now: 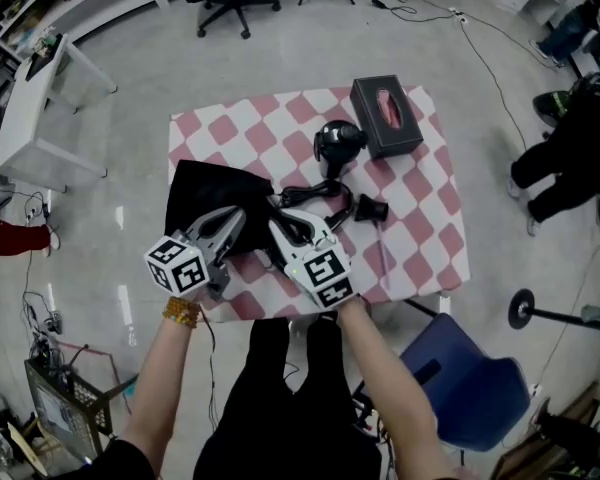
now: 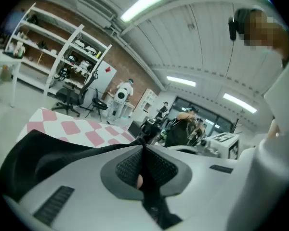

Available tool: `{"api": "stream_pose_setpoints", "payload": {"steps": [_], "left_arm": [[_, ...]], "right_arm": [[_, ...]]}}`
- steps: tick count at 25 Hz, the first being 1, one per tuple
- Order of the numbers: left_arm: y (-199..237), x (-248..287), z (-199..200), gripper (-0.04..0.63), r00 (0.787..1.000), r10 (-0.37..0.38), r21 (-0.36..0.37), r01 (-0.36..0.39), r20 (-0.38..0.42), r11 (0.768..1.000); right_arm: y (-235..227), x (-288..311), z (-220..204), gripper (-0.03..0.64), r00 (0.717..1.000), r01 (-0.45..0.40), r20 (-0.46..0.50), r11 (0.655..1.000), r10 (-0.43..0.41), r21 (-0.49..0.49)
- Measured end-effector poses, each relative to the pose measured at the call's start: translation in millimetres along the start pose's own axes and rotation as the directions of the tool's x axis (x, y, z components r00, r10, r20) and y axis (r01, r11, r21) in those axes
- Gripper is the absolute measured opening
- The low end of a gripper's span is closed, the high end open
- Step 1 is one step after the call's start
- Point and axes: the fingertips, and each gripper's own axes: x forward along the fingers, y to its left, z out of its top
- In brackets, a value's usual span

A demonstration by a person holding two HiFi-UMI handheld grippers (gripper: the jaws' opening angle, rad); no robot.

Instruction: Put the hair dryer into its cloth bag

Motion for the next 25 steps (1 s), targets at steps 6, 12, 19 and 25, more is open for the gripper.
{"api": "stream_pose_setpoints", "payload": {"steps": [6, 12, 19, 25], "left_arm": [[-30, -35, 25, 0.031, 0.963, -0.249, -0.137, 0.261, 0.1, 0.955], [-18, -62, 41, 0.031, 0.986, -0.154, -0.074, 0.159, 0.067, 0.984], [27, -78, 32, 0.031, 0.999, 0.035, -0.119, -0.039, -0.029, 0.992], [18, -92, 59, 0.031, 0.999, 0.035, -0.022, -0.035, -0.034, 0.999]], "right_arm": [[45, 28, 7, 0.152, 0.968, -0.245, -0.008, 0.952, 0.251, 0.182], [91, 32, 4, 0.091, 0.928, -0.359, -0.129, 0.932, 0.35, -0.051], [34, 17, -72, 0.288, 0.889, -0.105, -0.459, 0.976, 0.005, -0.193], [11, 4, -80, 0.29, 0.815, -0.345, -0.54, 0.925, 0.211, -0.16]]}}
